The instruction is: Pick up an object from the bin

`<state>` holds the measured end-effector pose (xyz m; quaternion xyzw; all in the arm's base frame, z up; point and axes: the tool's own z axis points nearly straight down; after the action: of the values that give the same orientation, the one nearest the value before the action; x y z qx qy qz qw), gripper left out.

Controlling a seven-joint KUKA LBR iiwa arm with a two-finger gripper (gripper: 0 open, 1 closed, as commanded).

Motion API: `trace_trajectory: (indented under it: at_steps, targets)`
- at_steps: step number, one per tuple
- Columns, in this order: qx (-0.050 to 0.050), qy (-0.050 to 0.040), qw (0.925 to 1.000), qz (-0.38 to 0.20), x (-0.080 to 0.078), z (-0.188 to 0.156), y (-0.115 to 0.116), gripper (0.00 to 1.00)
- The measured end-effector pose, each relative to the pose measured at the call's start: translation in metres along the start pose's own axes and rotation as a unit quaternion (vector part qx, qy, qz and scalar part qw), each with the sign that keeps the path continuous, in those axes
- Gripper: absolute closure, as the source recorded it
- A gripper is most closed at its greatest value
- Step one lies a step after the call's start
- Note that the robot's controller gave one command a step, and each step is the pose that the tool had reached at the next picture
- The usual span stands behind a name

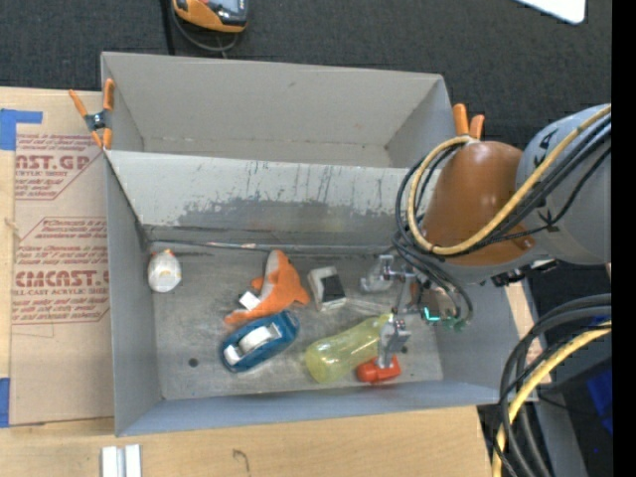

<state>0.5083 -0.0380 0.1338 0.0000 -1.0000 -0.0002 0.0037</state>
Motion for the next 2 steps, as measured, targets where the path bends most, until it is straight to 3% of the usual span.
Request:
trace_trajectory:
  at_steps: [1, 2]
  targets:
    - [0.0, -0.0038, 1.0, 0.0, -0.002, -0.004, 0.0, 0.0]
    - [0.003, -0.0062, 0.9925, -0.122, 0.005, 0.055, 0.027, 1.0]
